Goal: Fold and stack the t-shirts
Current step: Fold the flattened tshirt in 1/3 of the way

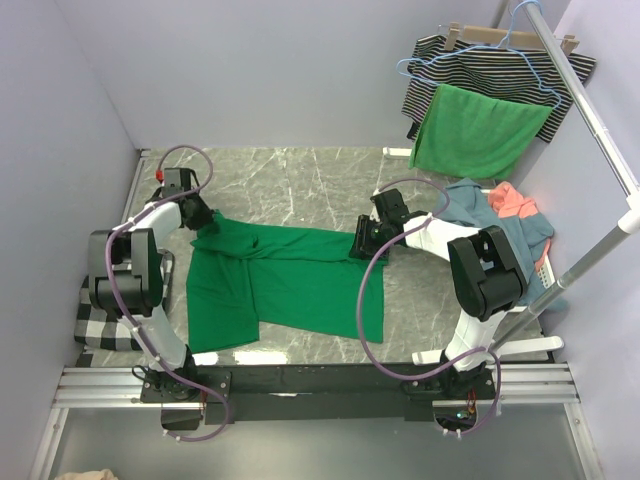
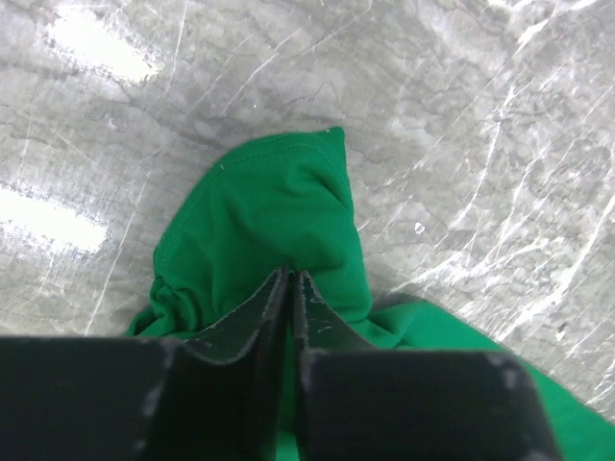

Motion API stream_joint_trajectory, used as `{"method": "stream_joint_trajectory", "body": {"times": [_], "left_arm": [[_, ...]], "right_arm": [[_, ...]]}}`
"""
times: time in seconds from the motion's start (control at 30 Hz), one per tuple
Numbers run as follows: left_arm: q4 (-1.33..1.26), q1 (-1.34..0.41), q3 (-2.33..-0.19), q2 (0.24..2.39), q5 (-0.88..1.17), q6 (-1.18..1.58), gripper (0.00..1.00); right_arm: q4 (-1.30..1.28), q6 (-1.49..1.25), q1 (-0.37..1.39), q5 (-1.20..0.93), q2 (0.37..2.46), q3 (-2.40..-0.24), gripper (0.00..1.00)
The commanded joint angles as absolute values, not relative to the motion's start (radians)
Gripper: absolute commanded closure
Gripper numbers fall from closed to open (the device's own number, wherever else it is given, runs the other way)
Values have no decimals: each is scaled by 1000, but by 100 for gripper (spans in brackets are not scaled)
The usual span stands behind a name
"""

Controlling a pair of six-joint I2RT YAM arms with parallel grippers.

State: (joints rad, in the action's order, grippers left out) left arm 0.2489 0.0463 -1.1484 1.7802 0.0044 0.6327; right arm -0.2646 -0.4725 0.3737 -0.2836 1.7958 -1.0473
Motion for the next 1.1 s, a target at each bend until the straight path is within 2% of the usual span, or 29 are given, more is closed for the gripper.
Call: {"method": "stream_joint_trajectory", "body": {"times": [0.0, 0.03, 0.07, 0.43, 0.8, 1.07], "left_arm": [[221, 48, -1161, 1789, 38, 630, 91], [222, 46, -1164, 1790, 44, 629, 93], [222, 46, -1166, 1792, 54, 627, 99], [252, 48, -1161, 1672, 205, 611, 99], [429, 49, -1157, 1467, 163, 538, 99], [560, 52, -1052, 1338, 176, 508, 99]], "right_arm": [[-302, -456, 388, -290, 1822, -1058, 52], [-304, -456, 388, -290, 1822, -1058, 52], [-304, -454, 388, -290, 1822, -1058, 52], [-296, -460, 388, -281, 1818, -1045, 52], [-308, -459, 388, -222, 1804, -1035, 52], [-299, -466, 388, -225, 1773, -1000, 52]]}}
